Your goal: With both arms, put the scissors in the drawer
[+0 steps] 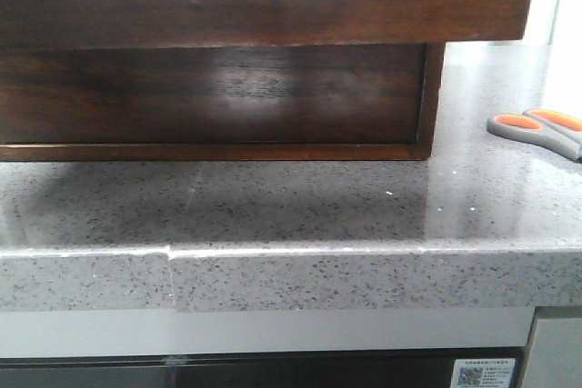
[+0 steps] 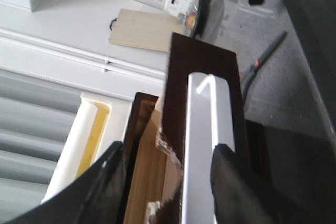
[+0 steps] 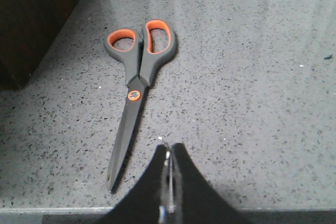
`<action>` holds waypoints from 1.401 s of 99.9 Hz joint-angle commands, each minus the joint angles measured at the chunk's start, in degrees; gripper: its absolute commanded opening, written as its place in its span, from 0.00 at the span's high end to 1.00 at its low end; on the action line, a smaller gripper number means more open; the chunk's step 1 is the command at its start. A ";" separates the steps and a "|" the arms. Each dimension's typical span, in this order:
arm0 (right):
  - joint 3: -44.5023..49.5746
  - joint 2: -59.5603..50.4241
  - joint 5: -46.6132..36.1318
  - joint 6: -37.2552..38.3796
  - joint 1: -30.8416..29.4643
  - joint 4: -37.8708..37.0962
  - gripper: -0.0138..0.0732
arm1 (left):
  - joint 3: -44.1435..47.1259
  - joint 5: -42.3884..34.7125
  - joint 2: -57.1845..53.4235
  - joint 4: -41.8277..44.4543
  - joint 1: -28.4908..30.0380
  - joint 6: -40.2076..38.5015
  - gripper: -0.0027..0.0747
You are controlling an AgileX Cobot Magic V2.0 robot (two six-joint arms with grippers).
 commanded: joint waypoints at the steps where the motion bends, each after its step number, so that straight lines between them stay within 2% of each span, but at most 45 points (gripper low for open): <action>1: -2.04 0.84 -3.83 -0.25 -0.07 0.10 0.91 | -2.30 -1.88 0.02 -7.34 -0.27 -1.03 0.51; 26: -2.04 0.84 -3.83 -0.25 -0.07 0.10 0.91 | -2.40 -3.07 -3.59 -9.26 -0.27 -1.03 0.51; 61: -2.04 0.84 -3.83 -0.25 -0.07 0.10 0.91 | -2.40 -2.49 -13.84 -22.91 -0.27 -1.11 0.51; 97: -2.04 0.84 -3.83 -0.25 -0.07 0.10 0.91 | -2.40 6.03 -22.21 -32.09 -0.27 -1.25 0.51; 109: -2.04 0.84 -3.83 -0.25 -0.07 0.10 0.91 | -2.40 9.42 -23.47 -36.14 -0.27 -1.25 0.57; 140: -2.04 0.84 -3.94 -0.25 -0.07 0.10 0.91 | -2.30 14.45 -24.30 -45.86 -0.27 -1.25 0.84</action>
